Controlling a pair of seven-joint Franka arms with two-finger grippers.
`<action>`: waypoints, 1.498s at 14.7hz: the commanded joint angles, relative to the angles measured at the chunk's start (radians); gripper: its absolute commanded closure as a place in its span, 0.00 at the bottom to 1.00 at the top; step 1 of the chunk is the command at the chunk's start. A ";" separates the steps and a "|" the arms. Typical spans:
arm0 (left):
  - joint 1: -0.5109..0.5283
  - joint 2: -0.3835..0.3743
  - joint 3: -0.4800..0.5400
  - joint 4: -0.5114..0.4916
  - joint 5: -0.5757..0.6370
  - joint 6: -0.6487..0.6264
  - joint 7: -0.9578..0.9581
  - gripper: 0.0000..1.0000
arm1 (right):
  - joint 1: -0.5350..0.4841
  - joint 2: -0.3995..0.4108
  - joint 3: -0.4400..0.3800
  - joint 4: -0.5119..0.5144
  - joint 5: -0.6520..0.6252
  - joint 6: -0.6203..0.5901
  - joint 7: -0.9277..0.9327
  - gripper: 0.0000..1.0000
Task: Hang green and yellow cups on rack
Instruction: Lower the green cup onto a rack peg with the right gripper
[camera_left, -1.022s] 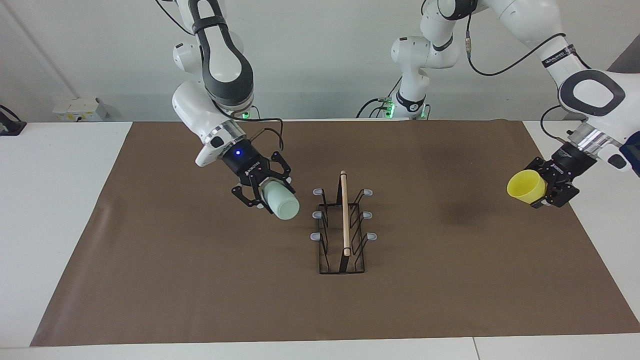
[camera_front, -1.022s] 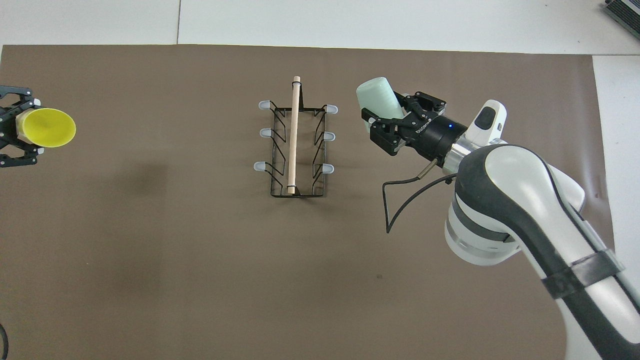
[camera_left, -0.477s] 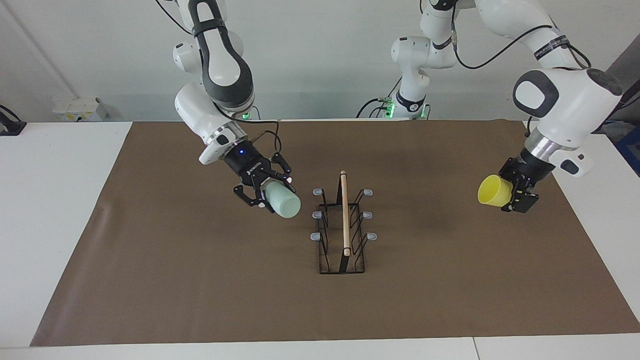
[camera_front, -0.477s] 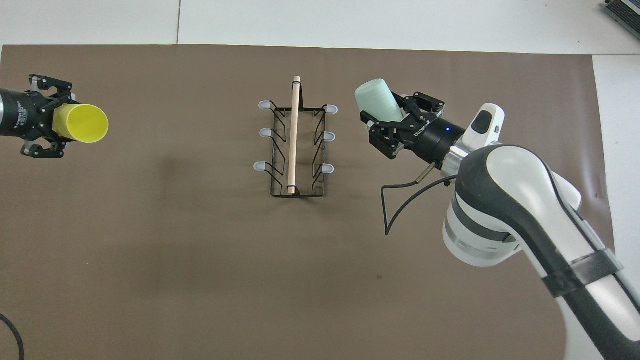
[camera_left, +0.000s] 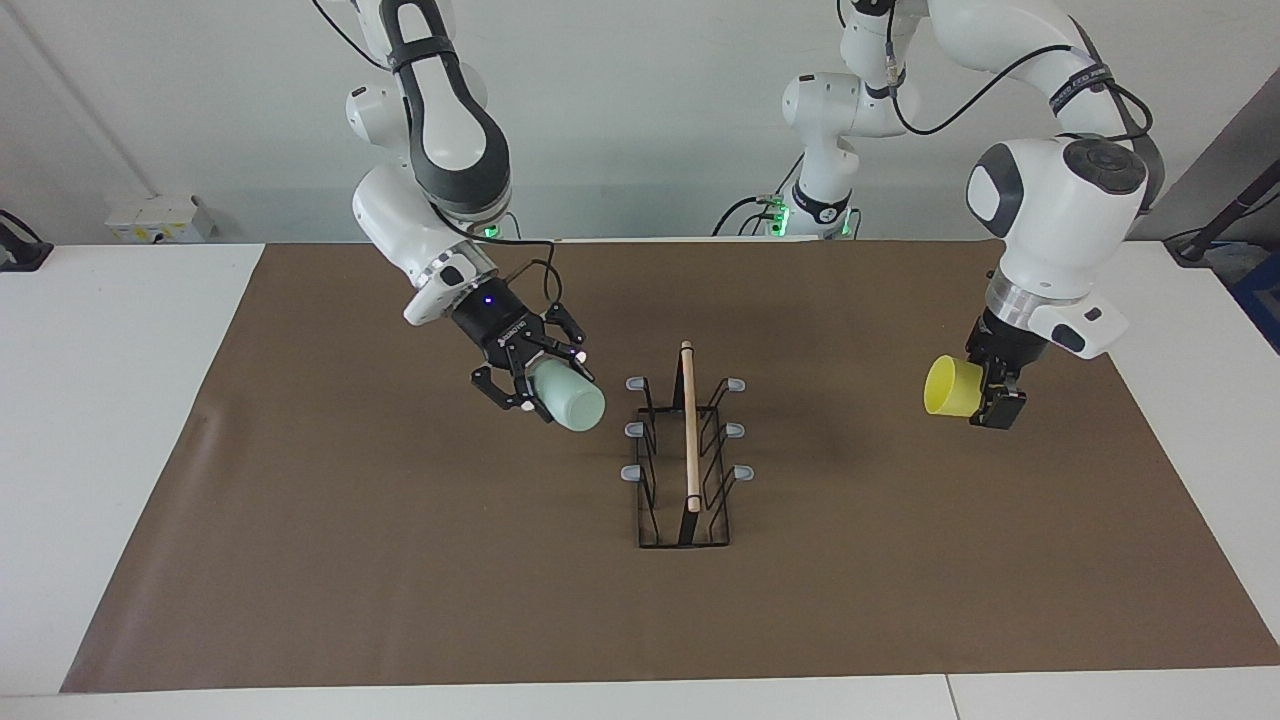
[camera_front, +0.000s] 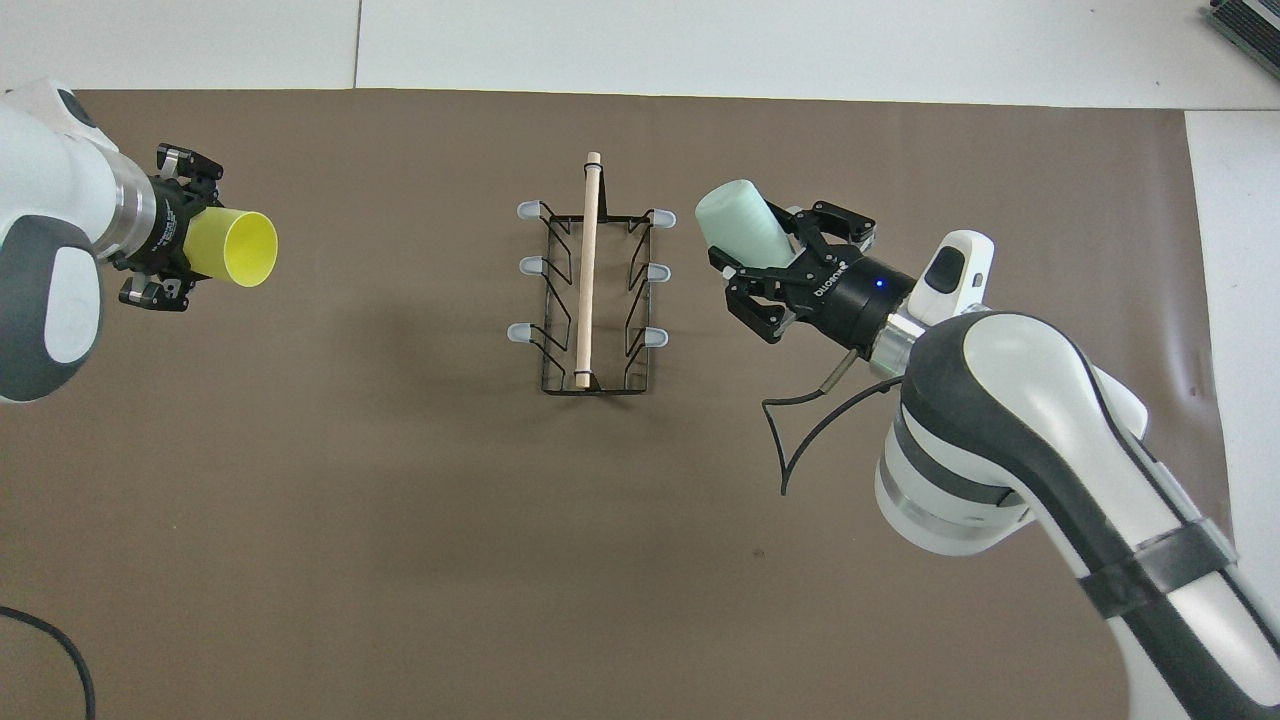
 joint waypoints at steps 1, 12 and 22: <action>0.020 -0.018 -0.031 -0.009 0.068 0.007 -0.047 0.75 | 0.037 -0.048 0.005 -0.033 0.285 0.025 -0.168 1.00; 0.020 -0.039 -0.171 -0.017 0.399 -0.102 -0.293 0.75 | 0.084 -0.042 0.004 -0.173 0.926 -0.215 -0.813 1.00; 0.020 -0.061 -0.323 -0.026 0.633 -0.287 -0.488 0.75 | 0.067 0.023 0.004 -0.232 1.053 -0.438 -0.970 1.00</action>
